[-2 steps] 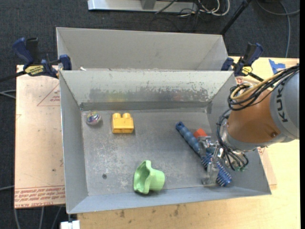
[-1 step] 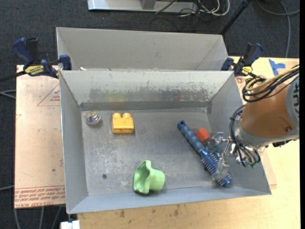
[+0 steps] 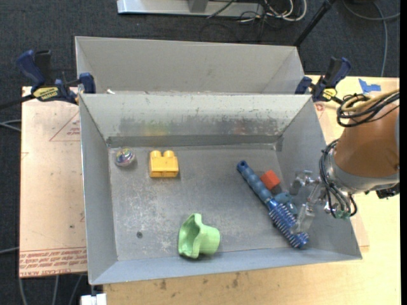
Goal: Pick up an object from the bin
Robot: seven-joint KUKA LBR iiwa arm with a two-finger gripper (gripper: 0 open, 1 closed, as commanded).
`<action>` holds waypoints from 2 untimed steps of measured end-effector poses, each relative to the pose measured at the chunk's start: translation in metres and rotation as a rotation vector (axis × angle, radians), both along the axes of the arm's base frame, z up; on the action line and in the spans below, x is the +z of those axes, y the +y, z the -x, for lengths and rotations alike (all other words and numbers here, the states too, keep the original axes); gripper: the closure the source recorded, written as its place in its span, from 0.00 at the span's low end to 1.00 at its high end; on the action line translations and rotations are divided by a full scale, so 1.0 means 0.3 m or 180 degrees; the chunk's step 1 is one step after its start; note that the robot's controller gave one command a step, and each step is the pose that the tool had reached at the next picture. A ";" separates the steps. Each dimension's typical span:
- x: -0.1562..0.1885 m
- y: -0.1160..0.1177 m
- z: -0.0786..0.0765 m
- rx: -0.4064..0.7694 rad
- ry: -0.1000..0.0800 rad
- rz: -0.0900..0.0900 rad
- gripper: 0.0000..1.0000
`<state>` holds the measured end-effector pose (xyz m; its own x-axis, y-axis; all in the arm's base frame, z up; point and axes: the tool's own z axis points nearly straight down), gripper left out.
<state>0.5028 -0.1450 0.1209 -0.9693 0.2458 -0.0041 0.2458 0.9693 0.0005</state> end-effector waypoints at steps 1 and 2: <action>-0.172 -0.008 -0.023 -0.0485 0.0006 -0.0007 0.00; -0.171 -0.008 -0.026 -0.0479 0.0004 -0.0003 0.00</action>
Offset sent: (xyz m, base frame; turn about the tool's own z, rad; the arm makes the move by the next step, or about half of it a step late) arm 0.0058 -0.0035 -0.0509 0.1549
